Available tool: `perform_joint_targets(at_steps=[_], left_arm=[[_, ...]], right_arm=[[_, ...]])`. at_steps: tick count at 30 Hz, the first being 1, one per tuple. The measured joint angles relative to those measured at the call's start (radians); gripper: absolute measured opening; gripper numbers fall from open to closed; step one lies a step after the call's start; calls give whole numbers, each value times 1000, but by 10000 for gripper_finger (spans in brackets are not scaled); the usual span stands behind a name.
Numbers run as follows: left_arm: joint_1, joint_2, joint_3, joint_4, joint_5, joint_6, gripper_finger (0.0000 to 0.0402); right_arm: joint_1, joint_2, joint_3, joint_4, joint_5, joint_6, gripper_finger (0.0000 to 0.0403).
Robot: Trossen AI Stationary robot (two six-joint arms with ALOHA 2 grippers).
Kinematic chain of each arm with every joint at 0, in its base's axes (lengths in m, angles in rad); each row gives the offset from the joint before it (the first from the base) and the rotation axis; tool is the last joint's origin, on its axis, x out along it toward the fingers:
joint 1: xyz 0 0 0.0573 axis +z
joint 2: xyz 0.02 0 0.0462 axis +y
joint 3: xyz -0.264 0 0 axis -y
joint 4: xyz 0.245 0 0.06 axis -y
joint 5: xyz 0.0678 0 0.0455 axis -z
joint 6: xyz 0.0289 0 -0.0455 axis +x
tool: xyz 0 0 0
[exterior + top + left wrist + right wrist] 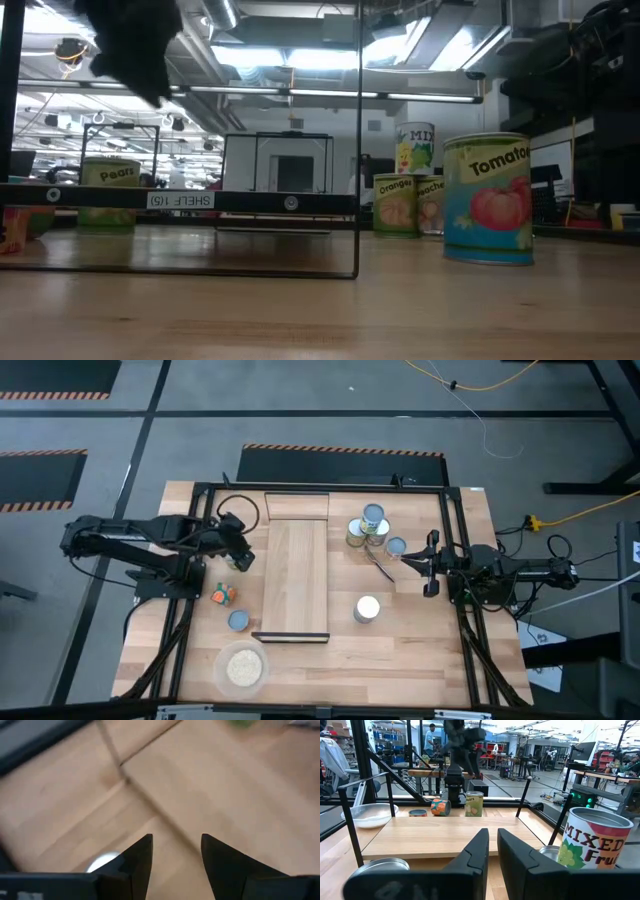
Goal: Pick and place cans onto a shelf
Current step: Put the canned pears on the shelf
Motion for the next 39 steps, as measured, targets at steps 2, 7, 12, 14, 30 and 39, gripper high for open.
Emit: perform_joint_targets(at_steps=[2,7,12,14,30,39], left_arm=[[19,24,0,-53,13,-34,161],[77,77,0,-116,18,-47,161],[116,134,0,-115,41,-47,161],[123,156,0,-115,51,-47,161],[127,318,0,-125,124,-47,161],[127,367,2,-139,121,-47,153]], right_arm=[[0,0,0,0,0,0,46],[0,0,0,0,0,0,46],[0,0,0,0,0,0,46],[0,0,0,0,0,0,46],[0,0,0,0,0,0,46],[0,0,0,0,0,0,46]])
